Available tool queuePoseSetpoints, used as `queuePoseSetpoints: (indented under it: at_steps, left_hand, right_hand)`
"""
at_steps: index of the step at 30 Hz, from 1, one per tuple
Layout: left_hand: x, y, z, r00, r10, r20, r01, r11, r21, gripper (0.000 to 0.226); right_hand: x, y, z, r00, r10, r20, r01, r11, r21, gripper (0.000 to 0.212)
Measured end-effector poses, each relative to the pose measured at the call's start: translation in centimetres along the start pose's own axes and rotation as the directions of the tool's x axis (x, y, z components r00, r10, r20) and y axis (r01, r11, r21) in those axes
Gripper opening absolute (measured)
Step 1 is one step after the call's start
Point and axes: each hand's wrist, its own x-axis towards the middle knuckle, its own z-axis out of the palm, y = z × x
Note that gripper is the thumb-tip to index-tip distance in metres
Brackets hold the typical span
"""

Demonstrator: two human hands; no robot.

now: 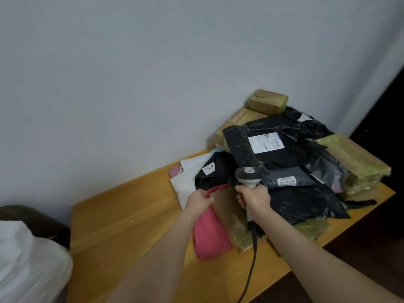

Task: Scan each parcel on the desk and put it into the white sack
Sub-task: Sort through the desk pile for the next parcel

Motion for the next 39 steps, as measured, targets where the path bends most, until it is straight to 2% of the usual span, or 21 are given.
queuePoseSetpoints:
  at_steps: [1, 3, 6, 8, 11, 14, 15, 17, 19, 22, 26, 29, 30, 32, 33, 34, 35, 36, 37, 38, 39]
  left_hand:
    - [0.7, 0.3, 0.6, 1.0, 0.017, 0.0, -0.017, 0.998, -0.059, 0.01]
    - [2.1, 1.9, 1.2, 1.0, 0.022, -0.017, -0.025, 0.985, -0.173, 0.039]
    - [3.6, 5.7, 1.4, 1.0, 0.017, -0.022, -0.023, 0.95, -0.31, 0.055]
    - [4.4, 8.1, 2.0, 1.0, -0.009, 0.012, 0.014, 0.9, -0.437, 0.063]
    - [5.7, 10.7, 3.7, 0.997, -0.041, 0.068, 0.071, 0.834, -0.548, 0.064]
    - [8.1, 12.5, 5.3, 0.993, -0.1, 0.068, 0.119, 0.743, -0.658, 0.084]
    - [9.1, 13.0, 5.8, 0.991, -0.125, 0.054, 0.128, 0.709, -0.693, 0.085]
    - [10.4, 13.9, 6.6, 0.982, -0.188, 0.024, 0.141, 0.64, -0.756, 0.069]
    - [11.6, 14.4, 7.3, 0.971, -0.238, -0.005, 0.147, 0.615, -0.774, 0.046]
    - [12.0, 14.8, 6.8, 0.955, -0.297, -0.023, 0.155, 0.559, -0.815, 0.027]
    - [11.6, 13.3, 3.4, 0.946, -0.321, 0.039, 0.191, 0.456, -0.869, 0.029]
    - [8.8, 12.2, 1.5, 0.94, -0.288, 0.184, 0.291, 0.39, -0.874, 0.024]
    - [7.6, 11.8, 1.2, 0.935, -0.252, 0.249, 0.338, 0.422, -0.841, 0.023]
    - [5.5, 10.8, 0.8, 0.9, -0.249, 0.359, 0.429, 0.66, -0.617, 0.02]
    - [4.8, 10.3, 0.5, 0.869, -0.285, 0.404, 0.444, 0.809, -0.384, 0.018]
    - [4.6, 9.8, 0.1, 0.845, -0.336, 0.416, 0.409, 0.908, -0.096, 0.014]
    - [4.5, 9.5, -0.3, 0.858, -0.364, 0.363, 0.325, 0.931, 0.166, 0.01]
    - [5.1, 9.3, -0.7, 0.914, -0.325, 0.243, 0.235, 0.912, 0.336, 0.008]
    - [5.9, 9.6, -1.1, 0.971, -0.221, 0.094, 0.165, 0.899, 0.406, 0.009]
    - [6.8, 10.2, -1.3, 0.995, -0.083, -0.055, 0.098, 0.909, 0.406, 0.018]
    - [7.8, 11.1, -1.3, 0.987, 0.029, -0.155, 0.033, 0.924, 0.381, 0.03]
  right_hand:
    - [0.6, -0.3, -0.6, 1.0, 0.008, -0.01, -0.007, 1.0, 0.025, 0.017]
    - [1.7, -1.1, -1.9, 0.999, 0.02, -0.033, -0.017, 0.995, 0.1, 0.02]
    - [3.3, -2.5, -4.1, 0.997, 0.04, -0.063, -0.027, 0.982, 0.188, 0.021]
    - [4.6, -3.2, -5.5, 0.995, 0.036, -0.088, -0.017, 0.978, 0.206, 0.022]
    - [6.9, -3.9, -7.3, 0.994, 0.04, -0.099, -0.014, 0.969, 0.245, 0.02]
    - [9.3, -4.3, -8.9, 0.998, 0.044, -0.054, -0.027, 0.962, 0.273, 0.015]
    - [10.0, -4.4, -9.4, 0.999, 0.044, -0.026, -0.035, 0.957, 0.287, 0.013]
    - [11.3, -4.5, -10.5, 0.999, 0.042, 0.022, -0.047, 0.946, 0.32, 0.011]
    - [12.6, -4.7, -11.6, 0.998, 0.03, 0.047, -0.043, 0.944, 0.327, 0.013]
    - [14.1, -4.9, -12.6, 0.998, 0.035, 0.052, -0.051, 0.938, 0.342, 0.01]
    - [15.3, -5.4, -13.1, 0.992, 0.098, 0.079, -0.119, 0.932, 0.342, 0.029]
    - [15.1, -5.4, -12.4, 0.975, 0.139, 0.175, -0.187, 0.936, 0.299, 0.032]
    - [15.0, -5.4, -12.0, 0.972, 0.14, 0.19, -0.19, 0.941, 0.281, 0.032]
    - [14.7, -5.2, -11.1, 0.975, 0.122, 0.187, -0.161, 0.964, 0.211, 0.033]
    - [14.6, -5.3, -10.7, 0.979, 0.114, 0.17, -0.143, 0.975, 0.169, 0.035]
    - [14.7, -5.3, -10.4, 0.983, 0.111, 0.149, -0.132, 0.982, 0.136, 0.041]
    - [14.8, -5.3, -10.2, 0.985, 0.11, 0.136, -0.125, 0.986, 0.113, 0.047]
    - [15.1, -5.2, -10.0, 0.985, 0.109, 0.134, -0.123, 0.987, 0.099, 0.05]
    - [15.1, -5.2, -10.0, 0.985, 0.11, 0.131, -0.123, 0.988, 0.096, 0.048]
    - [15.2, -5.2, -9.9, 0.985, 0.112, 0.129, -0.125, 0.987, 0.098, 0.043]
    - [15.2, -5.1, -9.9, 0.984, 0.118, 0.132, -0.131, 0.987, 0.097, 0.036]
